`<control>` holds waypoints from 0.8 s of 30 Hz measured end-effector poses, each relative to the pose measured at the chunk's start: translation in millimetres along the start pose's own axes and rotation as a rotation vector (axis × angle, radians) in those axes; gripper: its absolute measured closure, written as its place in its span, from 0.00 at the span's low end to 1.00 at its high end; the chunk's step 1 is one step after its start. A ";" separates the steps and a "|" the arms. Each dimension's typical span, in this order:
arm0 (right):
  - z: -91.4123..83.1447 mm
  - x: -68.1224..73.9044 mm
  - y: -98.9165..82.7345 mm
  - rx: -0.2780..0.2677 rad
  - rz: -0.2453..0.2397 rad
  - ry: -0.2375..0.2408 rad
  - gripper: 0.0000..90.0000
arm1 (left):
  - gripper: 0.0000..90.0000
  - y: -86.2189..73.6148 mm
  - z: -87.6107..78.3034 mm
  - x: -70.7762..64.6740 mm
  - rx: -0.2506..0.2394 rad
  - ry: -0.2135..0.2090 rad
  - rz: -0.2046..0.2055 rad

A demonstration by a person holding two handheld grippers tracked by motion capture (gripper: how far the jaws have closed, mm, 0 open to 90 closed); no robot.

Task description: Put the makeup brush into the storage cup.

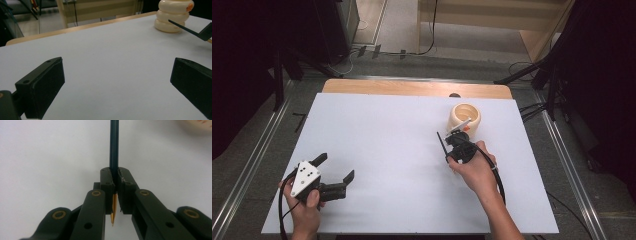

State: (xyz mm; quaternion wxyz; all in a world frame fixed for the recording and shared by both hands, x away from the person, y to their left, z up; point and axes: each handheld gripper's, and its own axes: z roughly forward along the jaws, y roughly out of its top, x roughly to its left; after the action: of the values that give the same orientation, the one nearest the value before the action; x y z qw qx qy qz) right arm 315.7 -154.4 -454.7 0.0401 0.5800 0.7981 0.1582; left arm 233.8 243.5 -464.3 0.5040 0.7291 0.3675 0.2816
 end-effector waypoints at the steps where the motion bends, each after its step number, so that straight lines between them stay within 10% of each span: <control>1: -5.8 -2.1 -5.6 -0.055 -0.003 0.000 0.94 | 0.00 3.2 2.5 -1.9 -0.001 -0.011 0.002; 16: -21.2 -14.3 -50.8 -0.531 0.028 0.077 0.94 | 0.00 41.3 54.2 -28.5 -0.009 -0.148 0.014; 24: -10.4 -8.5 -66.3 -0.686 -0.007 0.074 0.94 | 0.00 35.9 61.3 -46.6 0.010 -0.262 0.009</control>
State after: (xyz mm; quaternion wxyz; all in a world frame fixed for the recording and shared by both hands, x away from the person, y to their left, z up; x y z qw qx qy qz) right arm 255.3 -183.0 -465.7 0.2046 0.5238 0.7013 0.4381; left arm 264.1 165.0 -452.8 0.5429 0.7637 0.2965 0.1845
